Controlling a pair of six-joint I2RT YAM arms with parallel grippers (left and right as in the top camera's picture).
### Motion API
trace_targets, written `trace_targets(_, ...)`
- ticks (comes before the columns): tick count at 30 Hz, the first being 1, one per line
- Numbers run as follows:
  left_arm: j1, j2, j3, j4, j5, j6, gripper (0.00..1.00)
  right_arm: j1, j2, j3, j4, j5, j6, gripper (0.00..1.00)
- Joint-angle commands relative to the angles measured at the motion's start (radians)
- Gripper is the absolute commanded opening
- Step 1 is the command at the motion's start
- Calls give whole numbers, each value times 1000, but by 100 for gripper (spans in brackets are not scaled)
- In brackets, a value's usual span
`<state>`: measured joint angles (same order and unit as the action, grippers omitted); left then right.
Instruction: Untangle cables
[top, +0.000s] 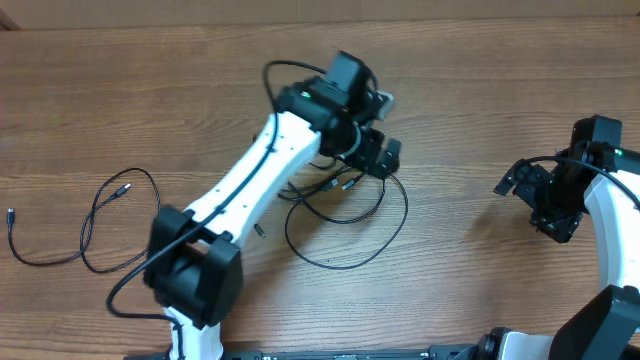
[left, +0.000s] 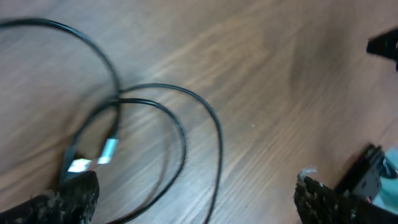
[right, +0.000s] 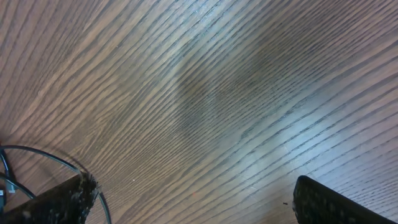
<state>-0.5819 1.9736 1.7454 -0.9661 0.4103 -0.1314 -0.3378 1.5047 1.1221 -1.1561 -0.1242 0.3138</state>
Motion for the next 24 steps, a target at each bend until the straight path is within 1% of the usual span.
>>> trace_targets(1,-7,64,-14,8,103,-14,100,5,-1,3,3,-1,3,100)
trace_targets(5,-7,123,-14,26,241,-13,99,5,-1,3,3,-1,3,100)
trace_targets(7,-7,157,-14,33,285,-14,100,5,-1,3,3,-1,3,100)
trace_targets(16,-8,271,-14,37,289,-15,100,5,-1,3,3,-1,3,100)
trace_targets(18,-8,298,-14,58,289,-16,95,5,-1,3,3,-1,3,100)
trace_targets(24,-12,343,-14,104,289,-75,94,5,-1,3,3,-1,3,100)
